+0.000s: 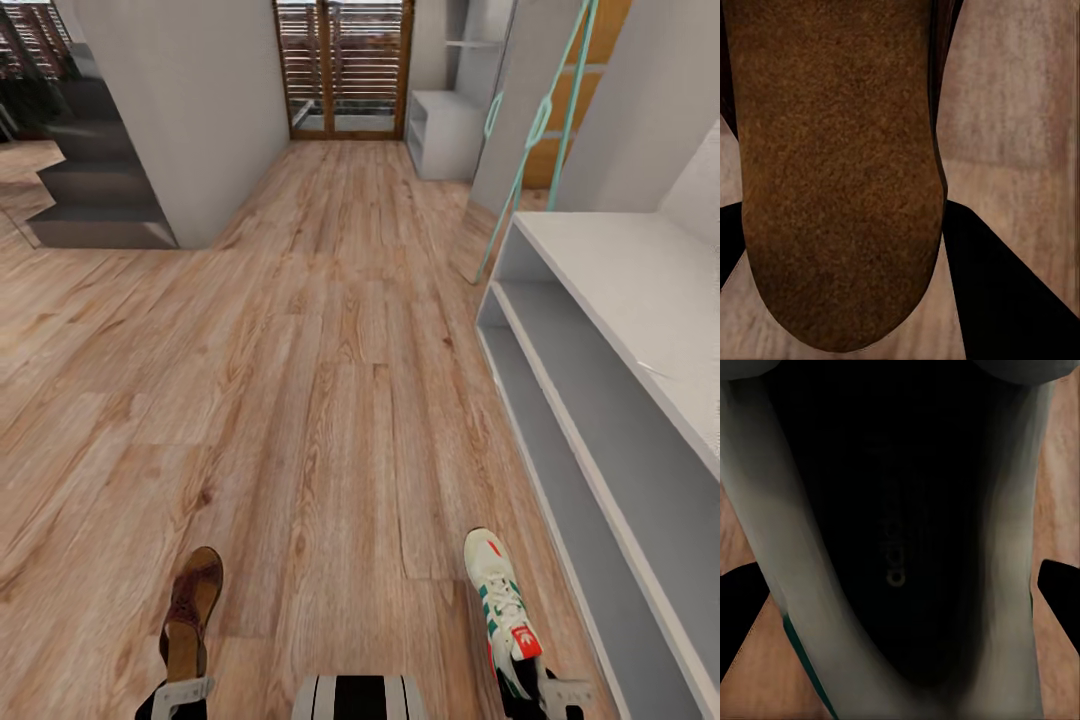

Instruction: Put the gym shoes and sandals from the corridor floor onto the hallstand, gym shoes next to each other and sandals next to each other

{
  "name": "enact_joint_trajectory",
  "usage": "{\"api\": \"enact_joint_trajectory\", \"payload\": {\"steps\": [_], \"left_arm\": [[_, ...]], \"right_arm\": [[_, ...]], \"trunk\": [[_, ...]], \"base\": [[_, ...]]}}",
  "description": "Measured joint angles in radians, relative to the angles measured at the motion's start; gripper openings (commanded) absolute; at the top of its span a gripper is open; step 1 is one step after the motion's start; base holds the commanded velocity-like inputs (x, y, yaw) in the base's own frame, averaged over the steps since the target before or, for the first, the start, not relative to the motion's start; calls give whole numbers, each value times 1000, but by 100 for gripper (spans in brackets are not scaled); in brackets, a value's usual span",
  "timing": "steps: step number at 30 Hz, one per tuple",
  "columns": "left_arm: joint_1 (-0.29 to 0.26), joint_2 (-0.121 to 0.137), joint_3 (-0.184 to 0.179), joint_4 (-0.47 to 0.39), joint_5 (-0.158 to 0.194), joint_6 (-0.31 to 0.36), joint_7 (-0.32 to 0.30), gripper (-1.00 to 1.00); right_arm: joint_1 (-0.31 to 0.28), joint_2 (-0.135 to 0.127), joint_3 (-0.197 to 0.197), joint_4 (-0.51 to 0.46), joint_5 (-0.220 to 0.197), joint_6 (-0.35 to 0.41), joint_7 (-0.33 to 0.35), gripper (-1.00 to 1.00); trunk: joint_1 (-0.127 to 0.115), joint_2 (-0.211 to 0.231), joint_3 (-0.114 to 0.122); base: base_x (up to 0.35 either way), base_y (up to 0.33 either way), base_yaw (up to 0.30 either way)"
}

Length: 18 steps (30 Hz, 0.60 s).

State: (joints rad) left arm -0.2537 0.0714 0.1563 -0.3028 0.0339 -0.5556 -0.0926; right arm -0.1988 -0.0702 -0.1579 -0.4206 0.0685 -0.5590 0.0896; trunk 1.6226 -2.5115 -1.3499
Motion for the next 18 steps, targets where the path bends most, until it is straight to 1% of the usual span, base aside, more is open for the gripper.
{"api": "enact_joint_trajectory", "payload": {"steps": [3,8,18], "left_arm": [[5,-1,0,1,0,-9,0,-100],[10,-2,0,1,-1,-16,0,-100],[10,-2,0,2,-1,-16,0,-100]], "right_arm": [[0,0,0,33,-1,-28,0,-100],[0,4,1,65,0,-46,1,-100],[0,6,1,70,-1,-46,1,-100]], "trunk": [[-1,1,16],[-4,2,44],[-8,4,98]], "base": [[0,0,0],[0,0,0],[0,0,0]]}}
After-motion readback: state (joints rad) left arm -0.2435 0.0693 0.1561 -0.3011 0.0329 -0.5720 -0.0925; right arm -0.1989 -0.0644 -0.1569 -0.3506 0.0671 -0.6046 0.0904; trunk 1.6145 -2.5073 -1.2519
